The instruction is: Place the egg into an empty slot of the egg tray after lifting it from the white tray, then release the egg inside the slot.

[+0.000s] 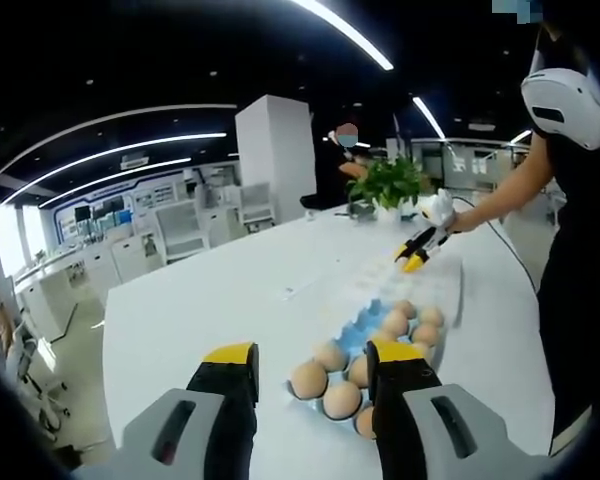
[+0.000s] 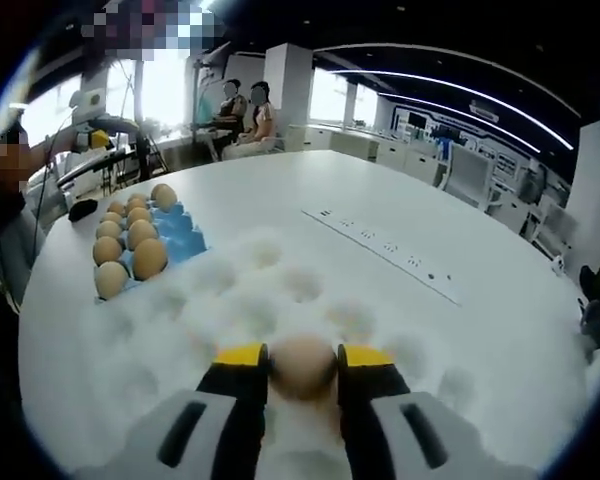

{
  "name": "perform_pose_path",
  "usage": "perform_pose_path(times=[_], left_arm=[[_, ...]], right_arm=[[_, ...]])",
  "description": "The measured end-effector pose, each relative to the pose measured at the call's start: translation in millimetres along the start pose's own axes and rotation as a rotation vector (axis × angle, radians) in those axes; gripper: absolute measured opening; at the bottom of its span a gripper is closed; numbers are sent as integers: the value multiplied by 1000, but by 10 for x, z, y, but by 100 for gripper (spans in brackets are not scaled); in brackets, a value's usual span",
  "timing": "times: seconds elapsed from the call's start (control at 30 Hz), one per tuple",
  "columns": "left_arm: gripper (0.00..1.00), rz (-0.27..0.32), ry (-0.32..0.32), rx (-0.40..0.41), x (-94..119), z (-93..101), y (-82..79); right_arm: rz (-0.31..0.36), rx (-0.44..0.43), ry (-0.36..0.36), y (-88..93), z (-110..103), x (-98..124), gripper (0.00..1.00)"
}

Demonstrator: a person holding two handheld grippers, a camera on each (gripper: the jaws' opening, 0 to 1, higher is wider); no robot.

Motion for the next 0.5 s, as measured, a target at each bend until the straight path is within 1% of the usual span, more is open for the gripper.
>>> perform_pose_path(times=[0.03, 0.13, 0.2, 0.23, 0.33, 0.5], left_arm=[[43, 0, -1, 0, 0, -2, 1], [43, 3, -5, -1, 3, -8, -9], [43, 3, -11, -4, 4, -16, -12], [43, 5, -13, -1, 7, -19, -13], [43, 4, -13, 2, 13, -20, -4], [43, 5, -13, 4, 14, -16, 4]], right_arm=[[-3, 0, -1, -1, -1, -1, 28], [-42, -8, -5, -25, 6, -11, 27], [-47, 3, -10, -19, 2, -11, 27], [-50, -12, -4, -22, 3, -9, 27], [-50, -16, 2, -25, 7, -5, 26], [-63, 36, 13, -58, -27, 14, 26]])
Point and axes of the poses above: the point that each gripper's makers call its tool centre point, and the gripper's own axes: x roughly backward along the fingers, z roughly to its right, y roughly out of its underside, the point moved 6 cm from there along x, roughly backward along the fingers, and after that the axes turned 11 degrees about -x, right-handed, at the moved point
